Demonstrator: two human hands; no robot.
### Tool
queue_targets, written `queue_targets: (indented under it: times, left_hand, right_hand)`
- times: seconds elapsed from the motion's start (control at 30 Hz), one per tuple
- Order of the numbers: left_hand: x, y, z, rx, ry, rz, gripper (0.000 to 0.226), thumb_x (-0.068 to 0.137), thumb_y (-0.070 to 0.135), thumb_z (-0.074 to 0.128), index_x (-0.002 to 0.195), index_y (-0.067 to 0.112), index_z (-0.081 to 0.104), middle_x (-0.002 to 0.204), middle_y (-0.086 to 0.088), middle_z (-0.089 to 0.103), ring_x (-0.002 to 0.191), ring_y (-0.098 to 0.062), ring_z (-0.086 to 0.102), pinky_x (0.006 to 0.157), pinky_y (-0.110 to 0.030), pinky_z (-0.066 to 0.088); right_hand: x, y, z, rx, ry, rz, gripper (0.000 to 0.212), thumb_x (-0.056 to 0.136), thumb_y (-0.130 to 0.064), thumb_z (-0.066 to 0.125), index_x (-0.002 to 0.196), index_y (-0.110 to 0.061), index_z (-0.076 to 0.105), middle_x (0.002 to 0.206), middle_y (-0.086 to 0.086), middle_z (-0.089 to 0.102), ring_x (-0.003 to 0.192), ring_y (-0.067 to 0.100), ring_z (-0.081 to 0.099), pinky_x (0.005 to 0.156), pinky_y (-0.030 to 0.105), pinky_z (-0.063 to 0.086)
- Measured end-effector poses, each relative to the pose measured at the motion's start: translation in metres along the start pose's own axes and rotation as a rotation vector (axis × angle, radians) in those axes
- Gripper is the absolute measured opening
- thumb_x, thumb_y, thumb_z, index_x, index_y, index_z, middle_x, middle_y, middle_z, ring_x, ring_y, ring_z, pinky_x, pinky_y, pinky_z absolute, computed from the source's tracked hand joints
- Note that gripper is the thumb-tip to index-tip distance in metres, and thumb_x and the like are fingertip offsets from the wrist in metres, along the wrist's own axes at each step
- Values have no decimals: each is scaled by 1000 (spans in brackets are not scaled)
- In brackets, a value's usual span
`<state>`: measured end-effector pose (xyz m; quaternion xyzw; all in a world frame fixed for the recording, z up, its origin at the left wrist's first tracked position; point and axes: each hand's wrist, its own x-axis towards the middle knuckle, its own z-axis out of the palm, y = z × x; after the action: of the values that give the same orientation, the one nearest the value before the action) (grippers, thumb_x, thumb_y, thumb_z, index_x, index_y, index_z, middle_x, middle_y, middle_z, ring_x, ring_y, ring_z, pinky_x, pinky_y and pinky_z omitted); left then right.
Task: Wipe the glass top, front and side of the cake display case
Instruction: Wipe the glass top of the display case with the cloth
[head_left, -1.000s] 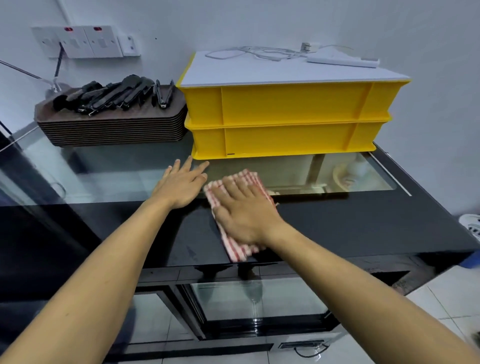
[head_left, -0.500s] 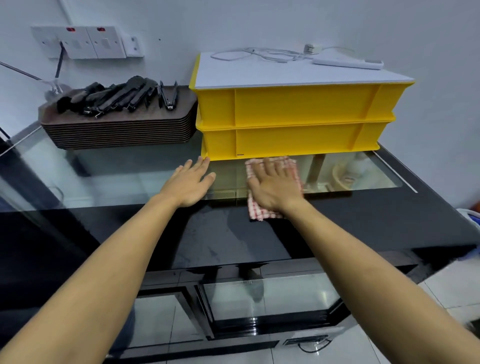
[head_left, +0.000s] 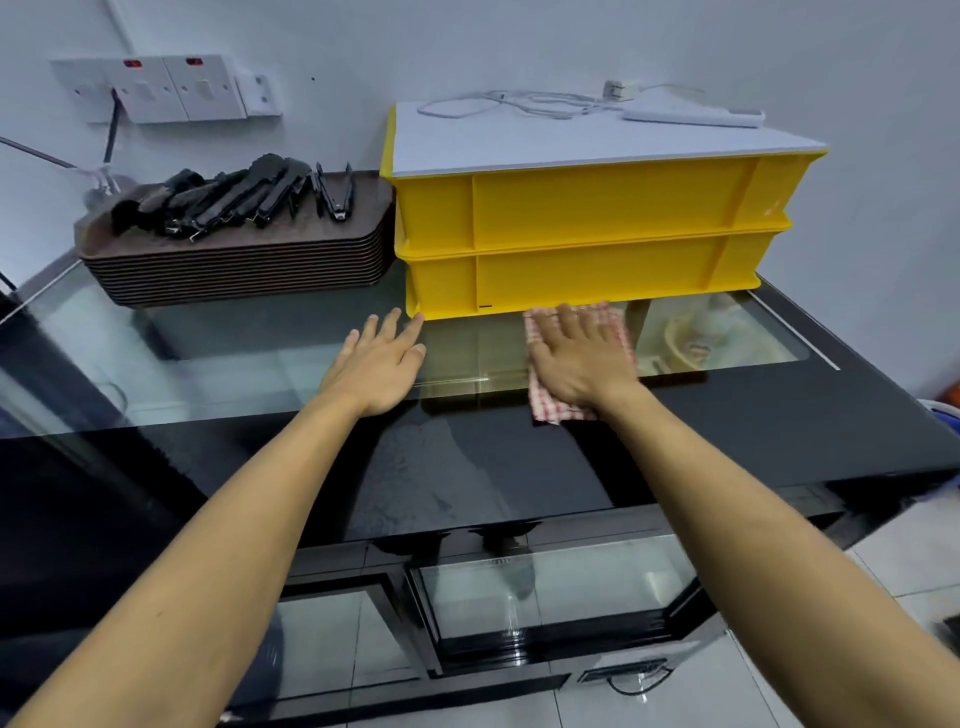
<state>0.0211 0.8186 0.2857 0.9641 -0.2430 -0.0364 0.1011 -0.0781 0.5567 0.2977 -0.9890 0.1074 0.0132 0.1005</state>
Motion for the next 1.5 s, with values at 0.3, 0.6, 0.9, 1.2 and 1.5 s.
queue_targets:
  times: [0.3,0.6,0.9,1.2,1.5]
  left_hand:
    - [6,-20,-8,-5,-29,-33,49,110,55,12,157,63,3,176,1,1,161,-36,-5,128,-53,-5]
    - [5,-18,-9,26,-51,-41,49,109,57,9,157,63,-1,175,2,-2,160,-36,-8,129,-52,-5]
    - [2,-20,-4,11,-22,-15,50,108,59,10,158,61,7,175,3,0,160,-37,-7,129,-52,-5]
    - [7,-26,-6,19,-51,21,51,105,68,17,156,65,13,175,5,2,160,-39,-5,127,-57,-3]
    - [4,-30,-8,34,-41,56,54,104,70,18,157,63,10,175,8,-1,161,-35,-6,128,-56,-4]
  right_hand:
    - [-86,-10,6,-114,-22,-489,69,100,-63,0,164,-39,2,172,-8,-11,157,9,-17,126,35,-18]
    - [-4,-42,12,-16,-5,-104,65,107,-54,11,166,-30,-1,174,7,-8,160,30,-9,129,49,-6]
    - [-56,2,6,-86,15,-322,73,97,-65,-1,165,-39,4,174,-5,-6,159,13,-11,127,38,-14]
    - [-33,-77,19,-24,-22,-287,62,109,-54,12,166,-33,-1,173,1,-11,159,25,-13,129,43,-9]
    - [-27,7,0,-54,-29,-147,61,107,-59,11,164,-42,-2,173,-5,-10,160,19,-11,128,37,-9]
